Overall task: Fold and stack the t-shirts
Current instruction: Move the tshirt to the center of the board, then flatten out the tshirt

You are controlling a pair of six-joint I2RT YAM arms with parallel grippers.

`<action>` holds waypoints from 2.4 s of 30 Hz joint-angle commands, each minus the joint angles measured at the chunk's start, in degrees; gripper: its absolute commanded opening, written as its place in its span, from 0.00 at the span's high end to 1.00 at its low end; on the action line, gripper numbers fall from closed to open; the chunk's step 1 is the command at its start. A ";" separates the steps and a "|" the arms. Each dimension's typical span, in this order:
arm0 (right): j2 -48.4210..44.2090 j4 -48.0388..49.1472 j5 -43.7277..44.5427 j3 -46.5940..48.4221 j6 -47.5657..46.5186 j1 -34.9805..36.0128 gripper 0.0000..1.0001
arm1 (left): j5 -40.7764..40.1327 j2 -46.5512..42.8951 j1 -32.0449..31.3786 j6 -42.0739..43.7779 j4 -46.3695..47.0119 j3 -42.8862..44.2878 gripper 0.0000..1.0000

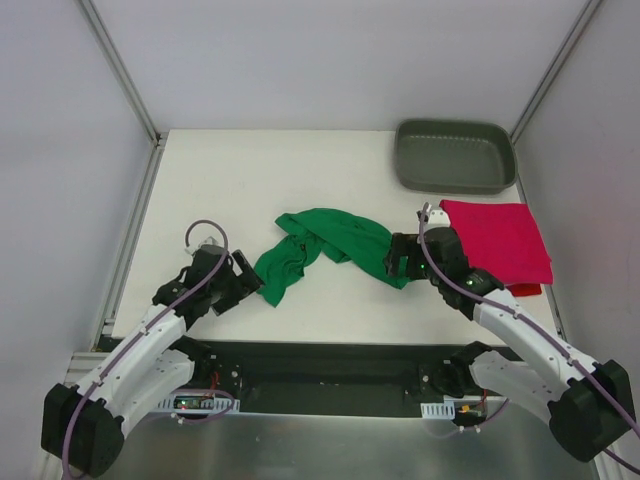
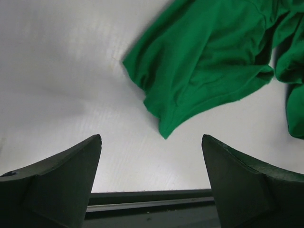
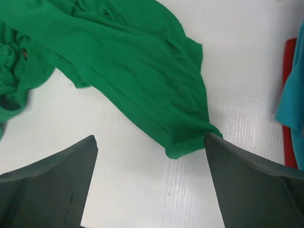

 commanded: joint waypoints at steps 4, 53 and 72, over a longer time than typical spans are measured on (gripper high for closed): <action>-0.30 -2.92 5.73 -0.31 1.61 0.13 0.04 | 12.76 7.41 0.68 -0.64 13.65 -3.30 0.26; -5.55 -12.68 27.59 19.63 -0.93 -0.31 0.99 | -17.89 -11.47 0.16 8.06 7.95 18.92 1.00; -20.95 -12.86 40.19 29.05 -11.49 -1.10 0.99 | -39.80 -24.13 0.16 8.33 1.70 28.96 1.00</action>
